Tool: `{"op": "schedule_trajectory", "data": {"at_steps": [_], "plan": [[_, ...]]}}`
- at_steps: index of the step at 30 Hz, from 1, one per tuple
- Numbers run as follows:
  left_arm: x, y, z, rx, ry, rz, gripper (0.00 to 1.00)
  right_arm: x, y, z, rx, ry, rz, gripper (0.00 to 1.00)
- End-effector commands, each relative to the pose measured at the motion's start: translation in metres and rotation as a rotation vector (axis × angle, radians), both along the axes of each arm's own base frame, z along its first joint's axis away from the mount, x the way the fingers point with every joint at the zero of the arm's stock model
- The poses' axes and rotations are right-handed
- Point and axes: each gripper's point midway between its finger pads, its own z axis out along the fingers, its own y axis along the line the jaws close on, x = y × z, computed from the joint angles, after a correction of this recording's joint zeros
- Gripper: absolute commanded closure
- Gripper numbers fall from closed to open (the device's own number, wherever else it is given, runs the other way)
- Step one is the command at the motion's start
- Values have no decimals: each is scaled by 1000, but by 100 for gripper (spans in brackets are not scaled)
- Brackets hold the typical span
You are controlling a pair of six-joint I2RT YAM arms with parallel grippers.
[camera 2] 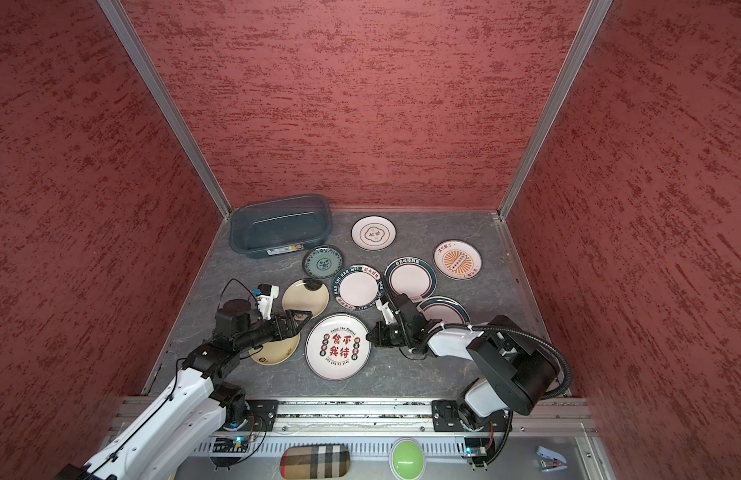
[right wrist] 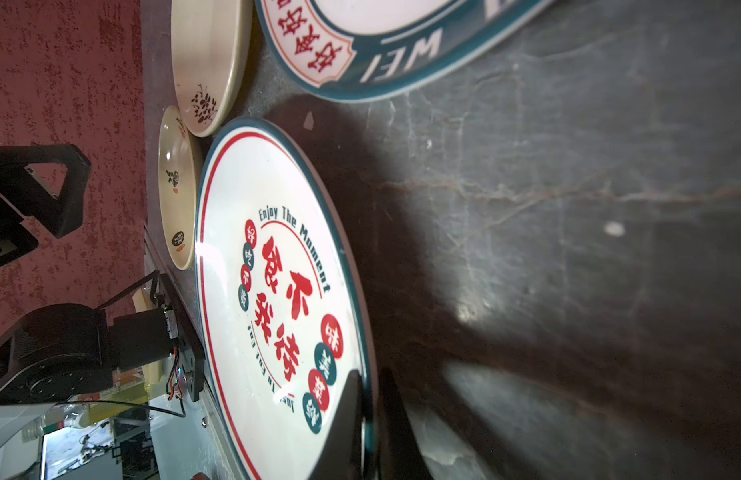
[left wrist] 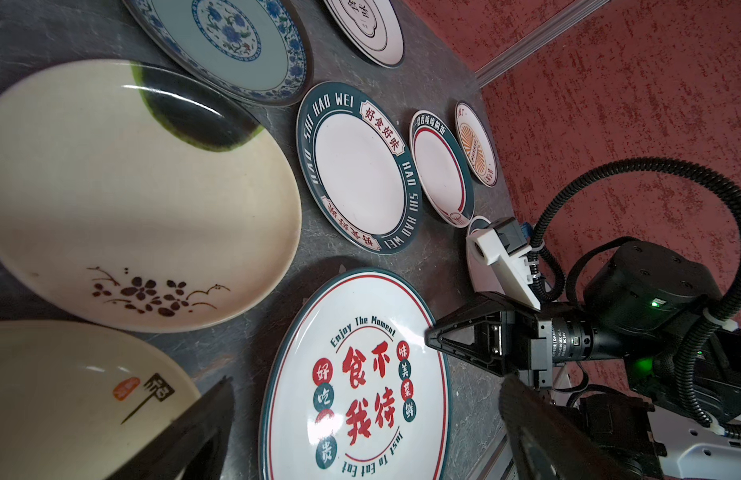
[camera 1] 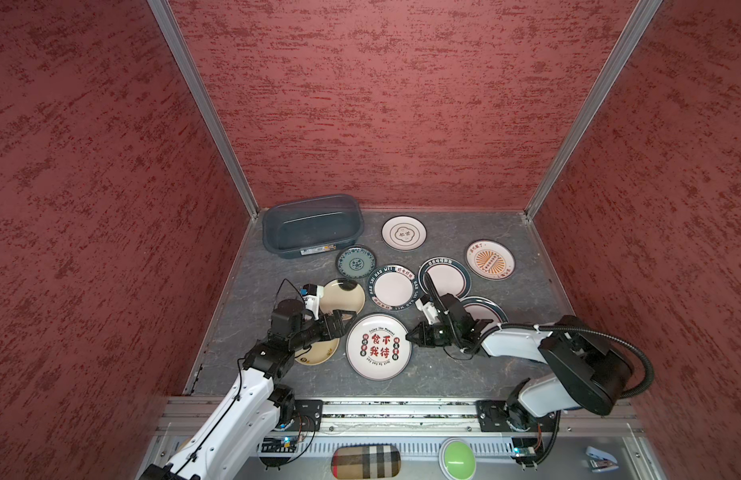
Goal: Place the plates into the plastic bin on the countertop
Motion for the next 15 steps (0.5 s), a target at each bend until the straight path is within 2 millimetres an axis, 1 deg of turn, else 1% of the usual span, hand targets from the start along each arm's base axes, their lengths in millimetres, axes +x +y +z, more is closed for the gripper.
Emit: {"op": "schedule_trajectory", "data": {"at_steps": [1, 4, 6, 7, 15], "plan": [[1, -2, 2, -10, -16, -4, 1, 8, -5, 2, -39, -41, -33, 98], [1, -1, 2, -13, -15, -3, 1, 9, -8, 0, -52, -45, -48, 98], [1, -2, 3, -13, -15, -4, 1, 11, -9, 8, -44, -70, -60, 100], [1, -2, 3, -13, -16, -3, 1, 11, -10, 8, -47, -73, -65, 100], [1, -2, 4, -24, -11, -1, 1, 16, -23, 5, -103, -85, -125, 100]]}}
